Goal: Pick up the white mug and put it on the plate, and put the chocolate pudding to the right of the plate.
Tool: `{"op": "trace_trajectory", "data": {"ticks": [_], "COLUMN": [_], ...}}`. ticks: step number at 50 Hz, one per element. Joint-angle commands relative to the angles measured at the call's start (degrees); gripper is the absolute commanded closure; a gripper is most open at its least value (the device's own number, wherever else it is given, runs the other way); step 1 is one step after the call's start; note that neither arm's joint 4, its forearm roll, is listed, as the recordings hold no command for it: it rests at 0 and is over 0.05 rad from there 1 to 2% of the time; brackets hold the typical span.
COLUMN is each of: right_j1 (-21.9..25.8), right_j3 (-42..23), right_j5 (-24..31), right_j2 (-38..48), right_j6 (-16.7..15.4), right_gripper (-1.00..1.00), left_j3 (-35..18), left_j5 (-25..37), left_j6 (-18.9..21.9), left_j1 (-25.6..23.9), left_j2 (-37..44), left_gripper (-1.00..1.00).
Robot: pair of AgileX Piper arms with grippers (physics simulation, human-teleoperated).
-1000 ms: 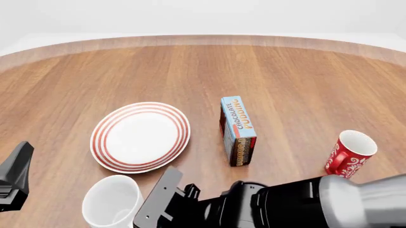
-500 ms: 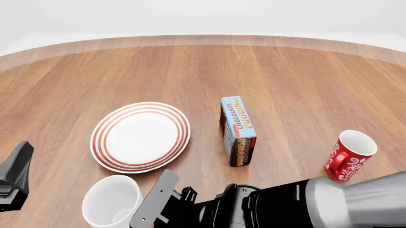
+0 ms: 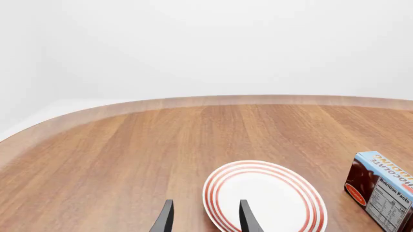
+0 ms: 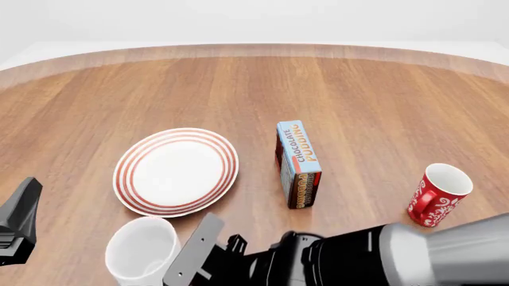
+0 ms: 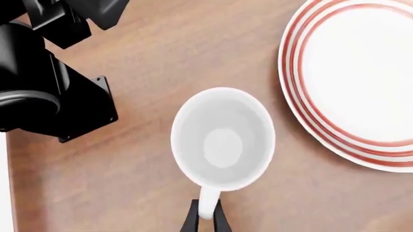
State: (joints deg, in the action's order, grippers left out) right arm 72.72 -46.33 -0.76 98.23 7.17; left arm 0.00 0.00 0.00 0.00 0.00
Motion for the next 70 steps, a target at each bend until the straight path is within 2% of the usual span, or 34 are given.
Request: {"op": "trace_trajectory", "data": {"ticks": [1, 14, 38, 70], "right_j1": [-0.87, -0.55, -3.04, -9.09], "right_j3": [0.08, 0.01, -0.07, -1.26], "right_j5": [0.14, 0.89, 2.22, 2.46], "right_j2": [-0.53, -2.17, -6.14, -10.72], "right_j6": [-0.01, -0.39, -2.85, -6.5], "right_gripper": [1.0, 1.0, 1.0, 1.0], "left_j3": [0.0, 0.0, 0.0, 0.0], "left_j5": [0.0, 0.0, 0.0, 0.0], "left_j6": [0.0, 0.0, 0.0, 0.0], "left_j1": [0.0, 0.0, 0.0, 0.0], "left_j2": [0.0, 0.0, 0.0, 0.0], "left_gripper": [-1.0, -1.0, -1.0, -1.0]}}
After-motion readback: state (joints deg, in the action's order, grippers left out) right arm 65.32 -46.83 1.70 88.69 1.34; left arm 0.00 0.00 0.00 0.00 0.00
